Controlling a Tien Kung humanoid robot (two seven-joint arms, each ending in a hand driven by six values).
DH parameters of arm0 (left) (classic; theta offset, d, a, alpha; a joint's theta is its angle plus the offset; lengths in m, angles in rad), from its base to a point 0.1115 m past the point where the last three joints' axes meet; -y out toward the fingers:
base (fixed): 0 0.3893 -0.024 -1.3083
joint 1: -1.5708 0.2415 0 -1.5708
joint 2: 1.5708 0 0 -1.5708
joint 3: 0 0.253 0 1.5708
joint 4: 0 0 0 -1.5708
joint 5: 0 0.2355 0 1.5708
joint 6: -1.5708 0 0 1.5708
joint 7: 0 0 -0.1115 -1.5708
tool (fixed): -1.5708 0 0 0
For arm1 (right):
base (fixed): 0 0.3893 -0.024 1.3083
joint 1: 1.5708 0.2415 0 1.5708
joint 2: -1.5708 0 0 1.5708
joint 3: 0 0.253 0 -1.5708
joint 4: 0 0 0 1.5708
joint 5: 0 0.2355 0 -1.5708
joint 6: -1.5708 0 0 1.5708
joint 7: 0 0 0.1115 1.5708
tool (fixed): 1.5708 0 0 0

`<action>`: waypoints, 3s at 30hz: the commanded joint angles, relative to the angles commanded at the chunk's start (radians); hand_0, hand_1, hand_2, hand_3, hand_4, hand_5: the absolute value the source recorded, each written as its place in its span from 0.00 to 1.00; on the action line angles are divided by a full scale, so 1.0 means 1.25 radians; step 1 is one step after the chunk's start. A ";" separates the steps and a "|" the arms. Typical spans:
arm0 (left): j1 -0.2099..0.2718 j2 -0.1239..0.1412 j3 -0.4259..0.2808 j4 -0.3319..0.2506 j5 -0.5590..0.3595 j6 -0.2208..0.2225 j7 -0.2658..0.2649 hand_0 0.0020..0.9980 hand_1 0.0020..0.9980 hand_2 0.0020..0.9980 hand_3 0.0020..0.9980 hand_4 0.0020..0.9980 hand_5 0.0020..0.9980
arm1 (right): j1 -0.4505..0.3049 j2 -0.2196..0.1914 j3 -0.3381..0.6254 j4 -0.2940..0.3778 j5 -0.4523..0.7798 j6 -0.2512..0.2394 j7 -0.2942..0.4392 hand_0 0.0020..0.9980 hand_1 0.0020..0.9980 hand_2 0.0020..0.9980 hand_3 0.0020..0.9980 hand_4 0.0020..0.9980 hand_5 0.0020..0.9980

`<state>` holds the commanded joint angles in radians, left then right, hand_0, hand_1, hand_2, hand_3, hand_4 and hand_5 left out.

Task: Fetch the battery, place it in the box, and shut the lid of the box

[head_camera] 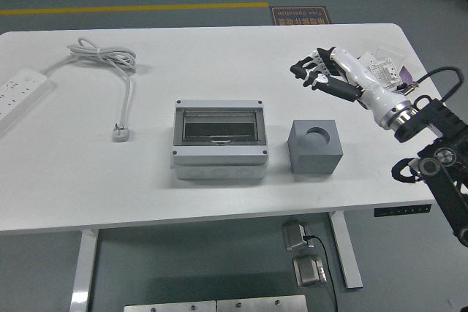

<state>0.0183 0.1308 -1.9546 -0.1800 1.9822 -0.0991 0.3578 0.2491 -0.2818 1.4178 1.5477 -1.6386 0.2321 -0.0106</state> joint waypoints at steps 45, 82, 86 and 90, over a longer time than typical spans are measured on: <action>0.016 0.006 0.047 0.000 -0.066 0.010 -0.042 0.59 0.40 0.48 0.64 0.72 0.22 | -0.142 0.079 0.222 -0.011 0.573 -0.149 0.191 0.58 0.65 0.70 0.75 0.85 0.66; 0.006 -0.029 0.004 0.000 -0.021 0.082 -0.076 0.63 0.64 0.62 0.69 0.73 0.23 | -0.139 0.071 0.147 -0.003 0.707 0.054 0.125 0.86 0.74 0.81 0.74 1.00 0.88; 0.008 -0.030 -0.001 0.000 -0.013 0.075 -0.066 0.65 0.66 0.64 0.70 0.73 0.22 | -0.150 0.077 0.155 -0.001 0.694 0.056 0.113 0.88 0.76 0.82 0.73 0.99 0.85; 0.004 -0.026 -0.001 0.000 -0.011 0.064 -0.059 0.65 0.66 0.64 0.70 0.73 0.22 | -0.156 0.079 0.168 0.002 0.678 0.062 0.108 0.88 0.76 0.82 0.73 0.99 0.85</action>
<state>0.0232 0.0981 -1.9562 -0.1800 1.9683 -0.0196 0.2842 0.0547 -0.1826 1.6280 1.5496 -0.7907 0.3091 0.1243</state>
